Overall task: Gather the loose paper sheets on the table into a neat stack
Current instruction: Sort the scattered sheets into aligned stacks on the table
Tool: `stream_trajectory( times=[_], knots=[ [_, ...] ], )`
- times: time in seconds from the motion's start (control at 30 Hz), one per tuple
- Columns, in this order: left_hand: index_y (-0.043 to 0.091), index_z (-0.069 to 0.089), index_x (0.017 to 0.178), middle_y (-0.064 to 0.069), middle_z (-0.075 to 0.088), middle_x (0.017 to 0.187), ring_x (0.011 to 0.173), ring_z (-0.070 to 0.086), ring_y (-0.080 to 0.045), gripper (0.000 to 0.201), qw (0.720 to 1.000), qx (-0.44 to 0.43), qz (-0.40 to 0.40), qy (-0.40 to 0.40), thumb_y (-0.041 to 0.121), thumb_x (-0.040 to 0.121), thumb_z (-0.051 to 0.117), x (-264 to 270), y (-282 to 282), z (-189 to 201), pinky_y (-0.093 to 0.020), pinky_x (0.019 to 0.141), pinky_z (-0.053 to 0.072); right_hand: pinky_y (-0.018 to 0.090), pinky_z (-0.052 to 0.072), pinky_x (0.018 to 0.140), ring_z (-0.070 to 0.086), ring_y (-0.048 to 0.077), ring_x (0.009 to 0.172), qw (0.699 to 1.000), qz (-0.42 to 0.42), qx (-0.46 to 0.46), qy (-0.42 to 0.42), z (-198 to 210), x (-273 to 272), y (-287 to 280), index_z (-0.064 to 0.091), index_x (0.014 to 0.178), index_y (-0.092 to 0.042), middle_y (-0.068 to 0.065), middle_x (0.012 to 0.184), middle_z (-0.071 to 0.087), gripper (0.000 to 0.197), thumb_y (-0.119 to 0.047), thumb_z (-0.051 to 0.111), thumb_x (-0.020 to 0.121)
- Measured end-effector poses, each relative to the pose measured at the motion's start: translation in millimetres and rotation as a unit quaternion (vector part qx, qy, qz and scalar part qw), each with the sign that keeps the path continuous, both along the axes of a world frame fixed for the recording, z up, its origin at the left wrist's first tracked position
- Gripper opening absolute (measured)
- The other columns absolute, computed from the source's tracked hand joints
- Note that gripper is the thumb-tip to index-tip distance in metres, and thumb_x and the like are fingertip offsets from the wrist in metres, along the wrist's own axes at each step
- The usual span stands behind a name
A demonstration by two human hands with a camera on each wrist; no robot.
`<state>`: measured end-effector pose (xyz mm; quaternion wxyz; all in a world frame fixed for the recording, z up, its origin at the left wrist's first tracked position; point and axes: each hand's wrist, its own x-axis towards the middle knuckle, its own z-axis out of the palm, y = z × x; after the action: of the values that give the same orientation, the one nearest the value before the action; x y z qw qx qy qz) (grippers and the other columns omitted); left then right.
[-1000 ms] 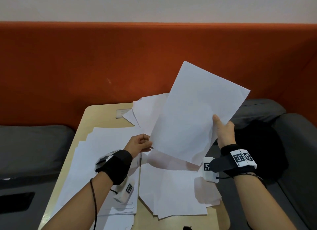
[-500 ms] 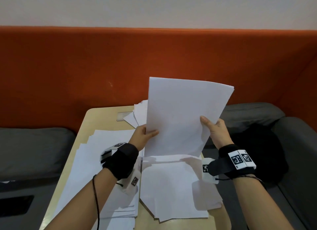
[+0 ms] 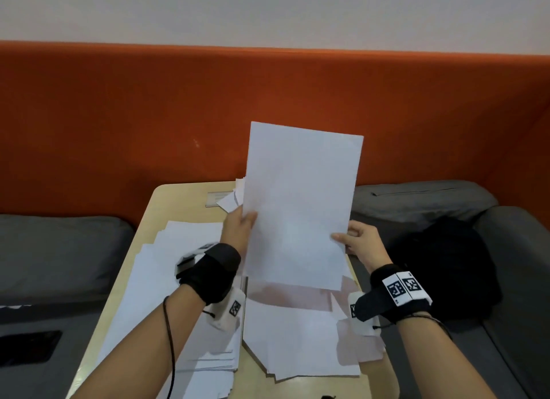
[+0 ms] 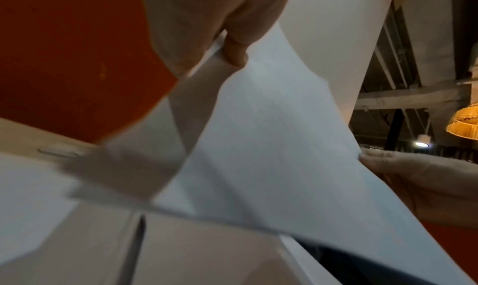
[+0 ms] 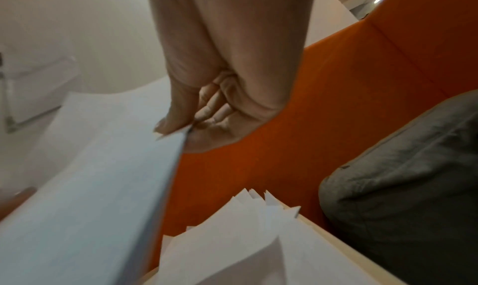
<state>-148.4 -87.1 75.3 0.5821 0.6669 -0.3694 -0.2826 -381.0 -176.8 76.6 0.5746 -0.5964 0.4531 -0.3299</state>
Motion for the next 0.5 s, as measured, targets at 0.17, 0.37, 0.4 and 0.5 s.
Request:
stream_trajectory(
  times=[0.17, 0.37, 0.4, 0.5],
  knots=[
    [0.000, 0.058, 0.119, -0.017, 0.061, 0.119, 0.106, 0.058, -0.027, 0.029, 0.993, 0.034, 0.092, -0.061, 0.002, 0.094, 0.042, 54, 9, 2, -0.031, 0.085, 0.042, 0.017, 0.050, 0.048, 0.061, 0.008, 0.044, 0.998, 0.030, 0.013, 0.046, -7, 19, -1, 0.060, 0.074, -0.002, 0.001, 0.054, 0.064, 0.016, 0.012, 0.064, 0.079],
    [-0.002, 0.055, 0.122, -0.021, 0.059, 0.122, 0.113, 0.055, -0.037, 0.031, 0.966, 0.178, 0.157, -0.100, 0.010, 0.095, 0.048, 117, 61, -40, -0.042, 0.098, 0.043, 0.024, 0.043, 0.058, 0.055, 0.015, 0.062, 0.980, 0.021, 0.047, 0.194, -58, 23, 3, 0.060, 0.075, -0.012, 0.008, 0.078, 0.061, 0.014, -0.002, 0.066, 0.083],
    [-0.003, 0.055, 0.122, -0.022, 0.059, 0.122, 0.113, 0.055, -0.039, 0.031, 0.960, 0.203, 0.158, -0.108, 0.011, 0.095, 0.049, 125, 70, -48, -0.044, 0.098, 0.043, 0.025, 0.043, 0.063, 0.056, 0.017, 0.069, 0.971, 0.016, 0.036, 0.237, -65, 20, 1, 0.061, 0.079, -0.011, 0.010, 0.086, 0.064, 0.010, -0.006, 0.069, 0.082],
    [-0.005, 0.053, 0.123, -0.025, 0.055, 0.125, 0.116, 0.051, -0.042, 0.032, 0.938, 0.277, 0.163, -0.132, 0.009, 0.095, 0.049, 137, 93, -55, -0.041, 0.098, 0.039, 0.031, 0.043, 0.086, 0.053, 0.028, 0.106, 0.929, 0.013, 0.020, 0.370, -76, 17, 0, 0.060, 0.106, -0.007, 0.015, 0.120, 0.057, 0.034, -0.021, 0.074, 0.079]
  ],
)
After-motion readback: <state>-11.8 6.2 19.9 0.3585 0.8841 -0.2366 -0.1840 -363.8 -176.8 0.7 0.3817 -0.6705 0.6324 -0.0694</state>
